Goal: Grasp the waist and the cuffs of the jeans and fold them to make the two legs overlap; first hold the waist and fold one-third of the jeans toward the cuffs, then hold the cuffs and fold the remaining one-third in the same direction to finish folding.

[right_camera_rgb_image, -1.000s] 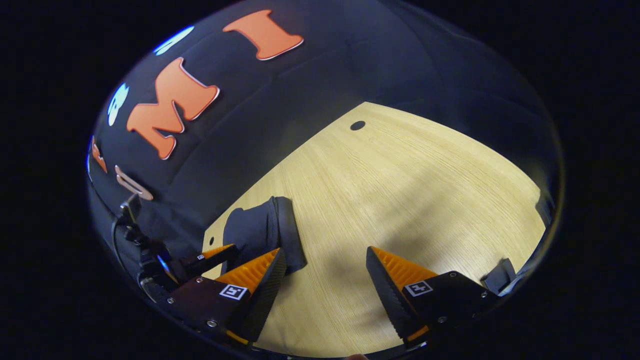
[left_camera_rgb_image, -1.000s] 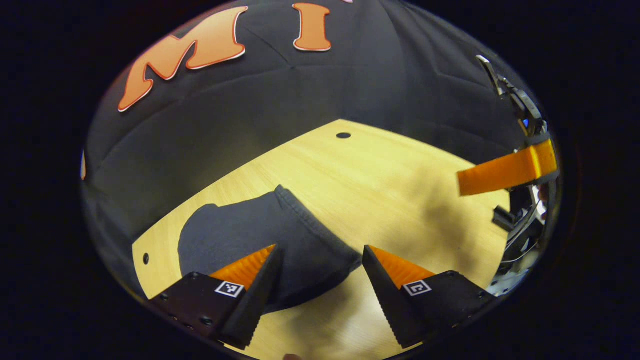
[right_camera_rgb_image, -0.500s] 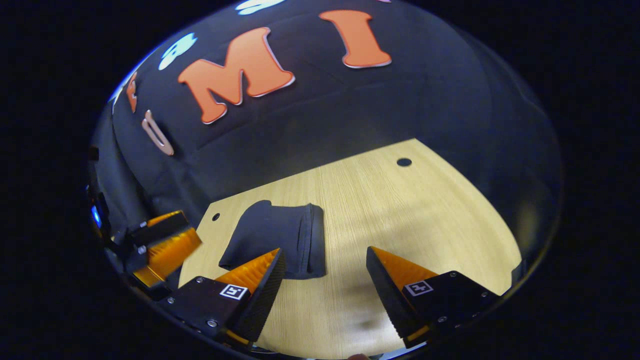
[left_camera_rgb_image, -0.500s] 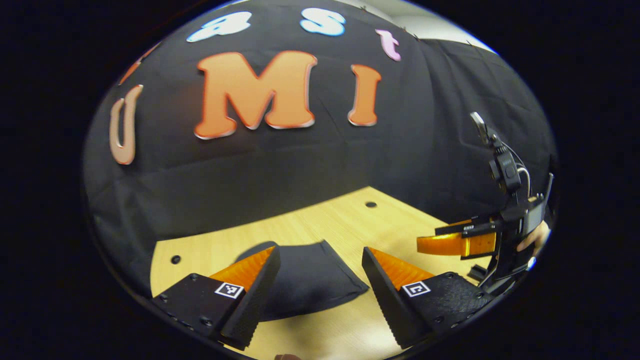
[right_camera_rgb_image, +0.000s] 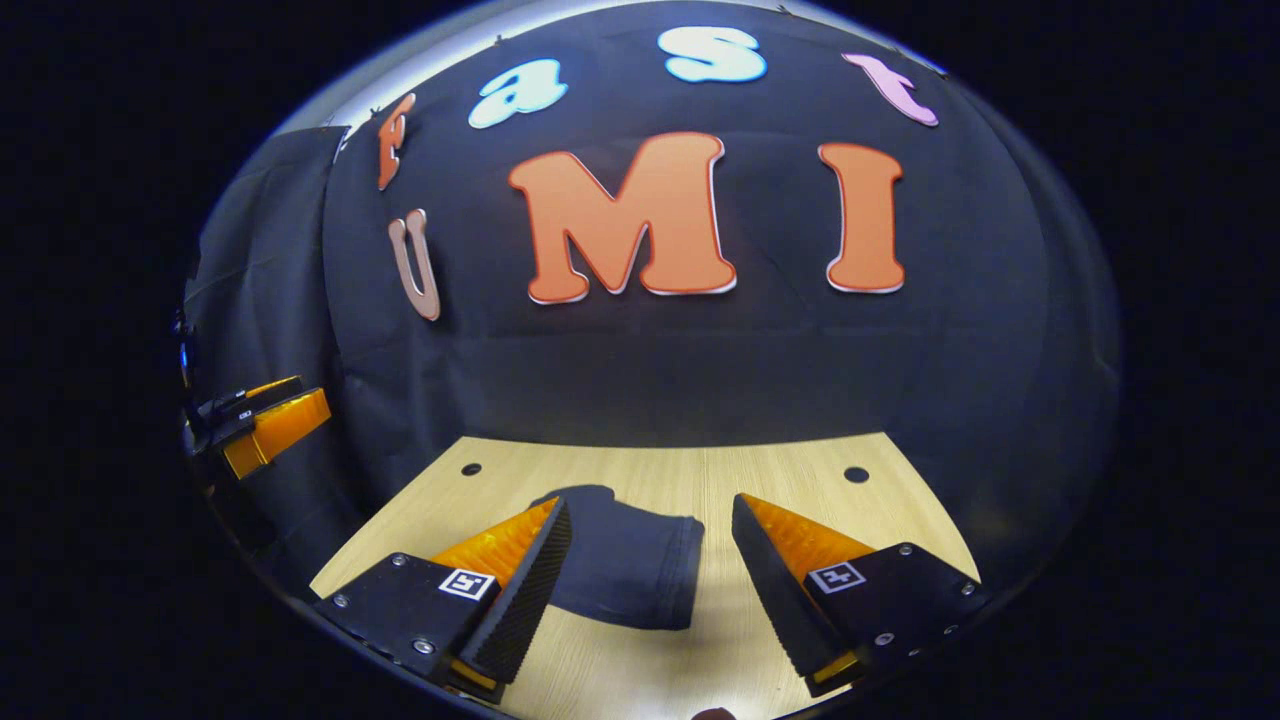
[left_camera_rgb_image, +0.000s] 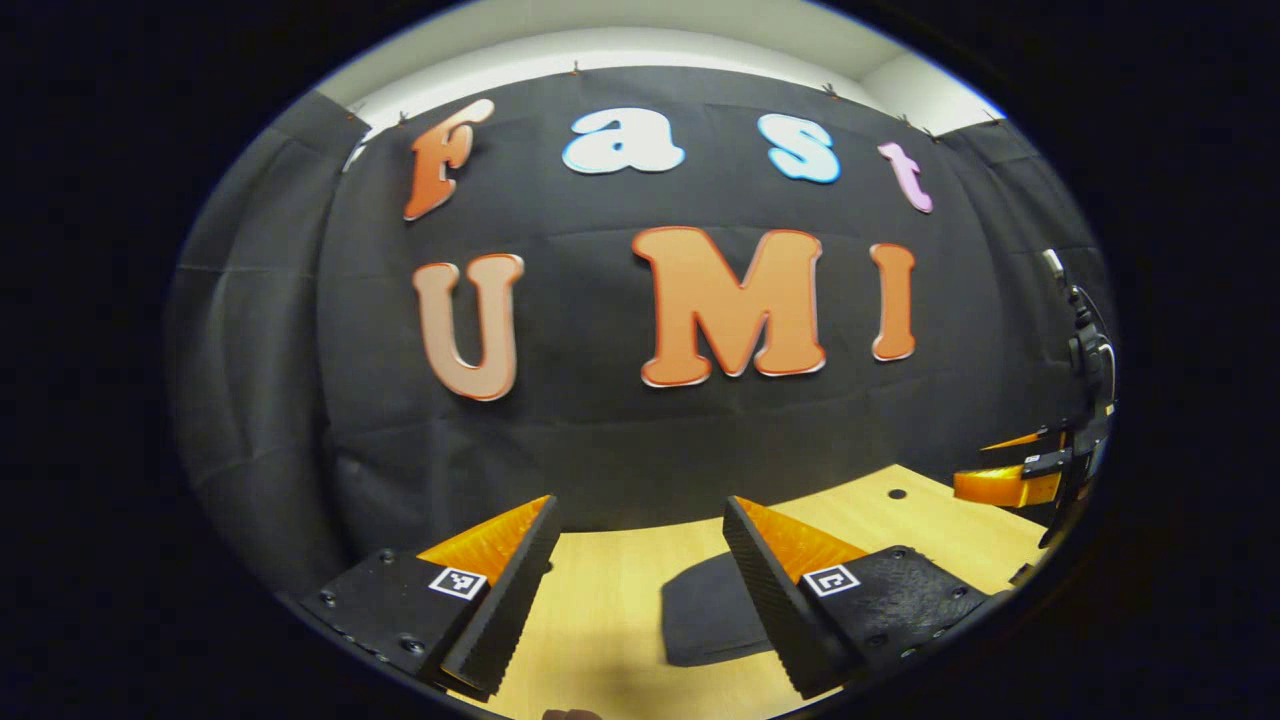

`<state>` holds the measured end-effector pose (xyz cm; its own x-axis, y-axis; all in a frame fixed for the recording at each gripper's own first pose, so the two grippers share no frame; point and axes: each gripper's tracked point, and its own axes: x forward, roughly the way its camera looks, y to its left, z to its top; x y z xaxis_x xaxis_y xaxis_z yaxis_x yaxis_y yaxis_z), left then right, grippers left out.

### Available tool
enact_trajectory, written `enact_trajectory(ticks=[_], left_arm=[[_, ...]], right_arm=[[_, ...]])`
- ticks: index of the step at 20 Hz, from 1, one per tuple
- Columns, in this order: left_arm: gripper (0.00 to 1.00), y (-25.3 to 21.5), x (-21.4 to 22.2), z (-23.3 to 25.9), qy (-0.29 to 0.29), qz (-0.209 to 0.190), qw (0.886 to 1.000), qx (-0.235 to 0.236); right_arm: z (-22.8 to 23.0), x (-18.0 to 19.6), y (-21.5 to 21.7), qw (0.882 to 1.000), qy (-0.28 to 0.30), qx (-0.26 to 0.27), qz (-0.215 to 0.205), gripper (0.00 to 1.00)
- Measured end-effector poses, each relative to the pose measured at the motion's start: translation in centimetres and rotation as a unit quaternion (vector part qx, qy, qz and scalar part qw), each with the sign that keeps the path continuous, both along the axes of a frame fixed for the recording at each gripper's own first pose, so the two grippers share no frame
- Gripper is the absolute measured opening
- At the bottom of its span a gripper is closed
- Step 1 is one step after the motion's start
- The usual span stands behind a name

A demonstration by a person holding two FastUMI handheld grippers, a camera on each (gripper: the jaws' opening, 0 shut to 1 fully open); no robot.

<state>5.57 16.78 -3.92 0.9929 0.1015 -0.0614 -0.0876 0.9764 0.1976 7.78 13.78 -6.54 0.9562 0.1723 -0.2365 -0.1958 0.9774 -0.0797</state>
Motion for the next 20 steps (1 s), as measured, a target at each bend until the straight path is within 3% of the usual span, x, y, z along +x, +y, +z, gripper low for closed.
enact_trajectory(ticks=[3,7,15,20], left_arm=[[0.99,4.3,-1.7,1.5,-0.032,0.041,0.998,-0.035],[0.99,7.6,-3.0,2.3,-0.069,0.084,0.992,-0.061],[0.99,7.6,-2.5,1.0,-0.102,0.087,0.983,-0.126],[0.97,6.8,-1.9,1.0,-0.101,0.079,0.984,-0.121]], right_arm=[[1.3,0.1,1.3,0.999,-0.046,-0.005,0.011,0.98],[0.1,-0.5,1.0,0.999,-0.039,0.005,0.01,0.97],[1.0,-1.9,-2.2,0.998,-0.065,0.016,-0.01,0.98],[2.4,-2.5,-3.5,0.996,-0.088,0.026,-0.013,1.0]])
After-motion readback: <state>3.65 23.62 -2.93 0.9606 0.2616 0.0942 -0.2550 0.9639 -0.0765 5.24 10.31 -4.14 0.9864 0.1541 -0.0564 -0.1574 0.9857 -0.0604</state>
